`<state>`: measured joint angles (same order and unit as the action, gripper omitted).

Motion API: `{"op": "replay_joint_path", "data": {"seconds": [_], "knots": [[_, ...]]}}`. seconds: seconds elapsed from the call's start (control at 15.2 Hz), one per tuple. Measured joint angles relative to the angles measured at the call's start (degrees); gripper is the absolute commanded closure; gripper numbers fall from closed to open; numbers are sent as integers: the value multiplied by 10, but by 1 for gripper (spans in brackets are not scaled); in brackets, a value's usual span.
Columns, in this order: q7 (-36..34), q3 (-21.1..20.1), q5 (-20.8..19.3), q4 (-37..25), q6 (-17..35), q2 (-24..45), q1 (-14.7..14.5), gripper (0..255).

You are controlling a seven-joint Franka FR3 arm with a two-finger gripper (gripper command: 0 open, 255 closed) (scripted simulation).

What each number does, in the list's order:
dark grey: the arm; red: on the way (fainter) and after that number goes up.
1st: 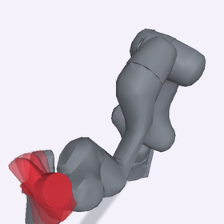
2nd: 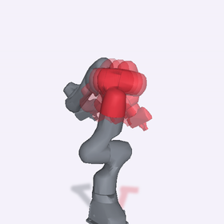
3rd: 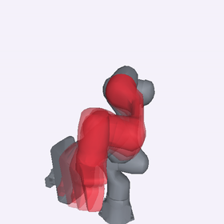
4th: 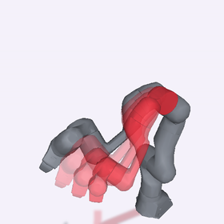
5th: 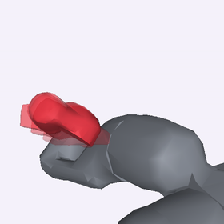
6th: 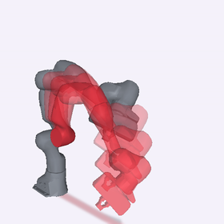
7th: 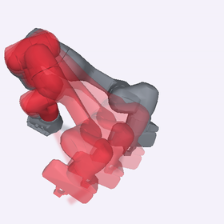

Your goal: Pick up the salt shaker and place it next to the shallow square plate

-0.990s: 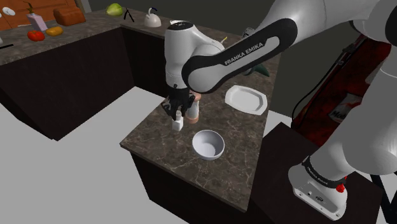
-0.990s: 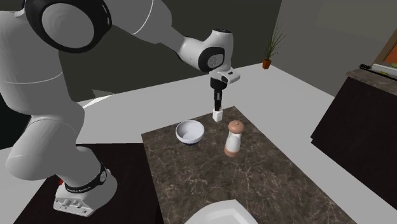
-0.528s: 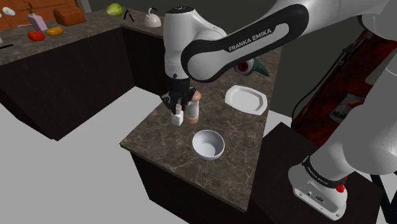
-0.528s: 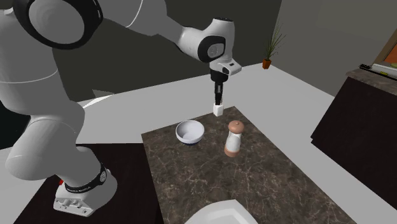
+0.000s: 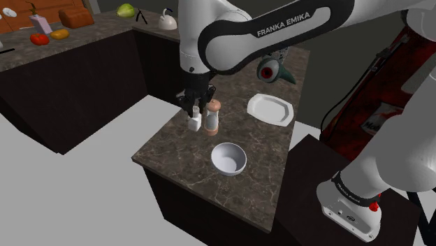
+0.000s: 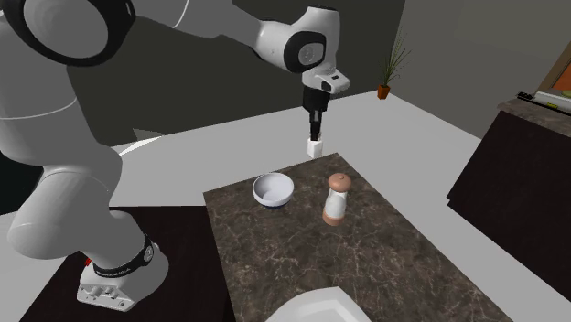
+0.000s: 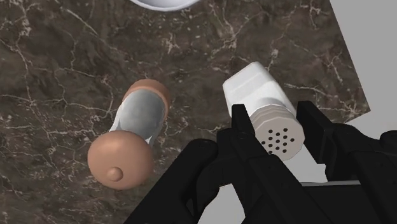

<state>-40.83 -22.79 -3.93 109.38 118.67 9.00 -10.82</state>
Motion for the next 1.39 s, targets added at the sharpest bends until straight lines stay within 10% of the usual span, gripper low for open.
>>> {"op": "replay_joint_path", "data": {"seconds": [1.39], "knots": [[291, 145, 80, 327, 28, -306, 105, 255]]}}
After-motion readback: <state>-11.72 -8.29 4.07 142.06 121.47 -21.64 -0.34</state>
